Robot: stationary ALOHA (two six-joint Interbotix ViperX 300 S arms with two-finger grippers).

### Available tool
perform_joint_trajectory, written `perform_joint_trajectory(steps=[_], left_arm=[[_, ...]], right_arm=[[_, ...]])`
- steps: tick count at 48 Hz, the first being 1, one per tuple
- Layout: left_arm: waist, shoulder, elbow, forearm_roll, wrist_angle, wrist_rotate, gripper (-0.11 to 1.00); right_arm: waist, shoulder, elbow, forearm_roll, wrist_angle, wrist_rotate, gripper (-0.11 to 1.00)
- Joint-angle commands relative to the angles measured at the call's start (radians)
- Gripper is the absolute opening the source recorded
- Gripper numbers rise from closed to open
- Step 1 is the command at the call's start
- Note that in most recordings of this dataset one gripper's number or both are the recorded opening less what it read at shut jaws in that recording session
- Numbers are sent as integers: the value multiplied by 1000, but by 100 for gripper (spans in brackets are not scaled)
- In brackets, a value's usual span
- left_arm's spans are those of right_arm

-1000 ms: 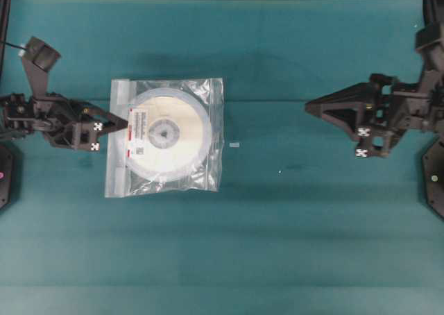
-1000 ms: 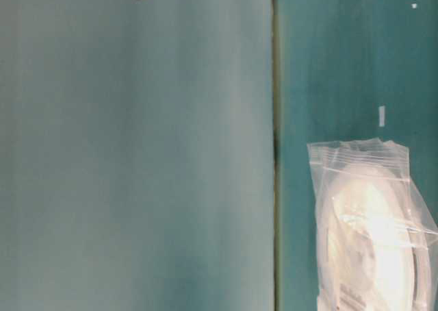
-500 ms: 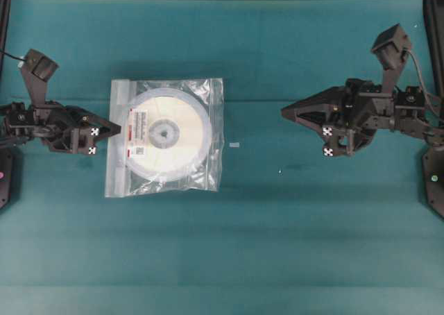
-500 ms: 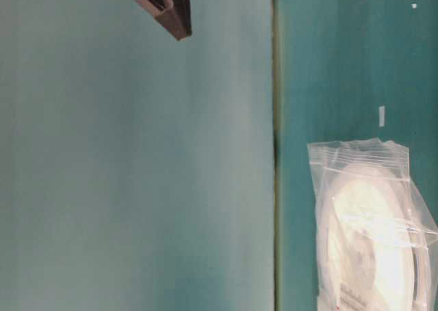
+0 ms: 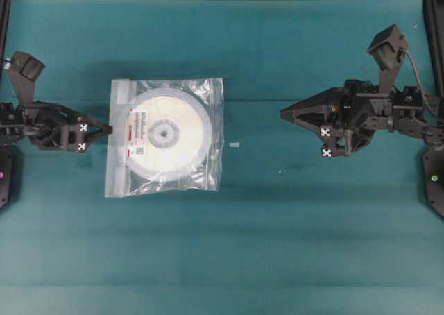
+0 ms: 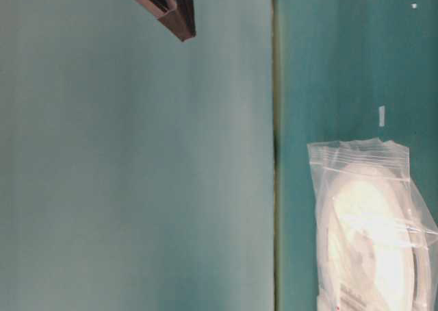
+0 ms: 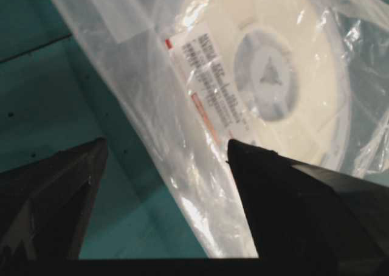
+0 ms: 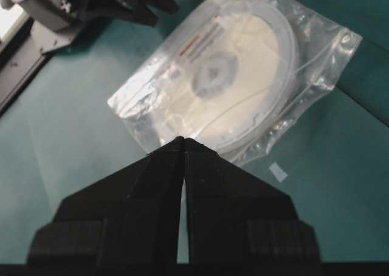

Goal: Take out the reel from the clear zip bag.

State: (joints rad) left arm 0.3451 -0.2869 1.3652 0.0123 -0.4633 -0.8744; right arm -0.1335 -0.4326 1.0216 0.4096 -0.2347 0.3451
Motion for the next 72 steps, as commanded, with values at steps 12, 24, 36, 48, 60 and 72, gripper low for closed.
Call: perform_joint_trajectory(steps=[12, 24, 36, 48, 60, 72], left_arm=[[5, 106, -34, 2, -86, 0, 87], [5, 164, -64, 2, -110, 0, 87], [5, 166, -66, 2, -107, 3, 76], [5, 167, -67, 2, -103, 25, 27], [5, 170, -78, 3, -94, 60, -4], [5, 176, -86, 2, -80, 63, -4]], right_arm=[[-2, -3, -17, 2, -5, 11, 1], [-3, -3, -17, 3, -5, 23, 1], [-2, -3, -9, 3, -5, 43, 1], [-2, -2, 0, 3, -3, 46, 1], [-3, 29, -2, 3, 57, 89, 1], [-3, 92, -29, 3, 103, 127, 12]])
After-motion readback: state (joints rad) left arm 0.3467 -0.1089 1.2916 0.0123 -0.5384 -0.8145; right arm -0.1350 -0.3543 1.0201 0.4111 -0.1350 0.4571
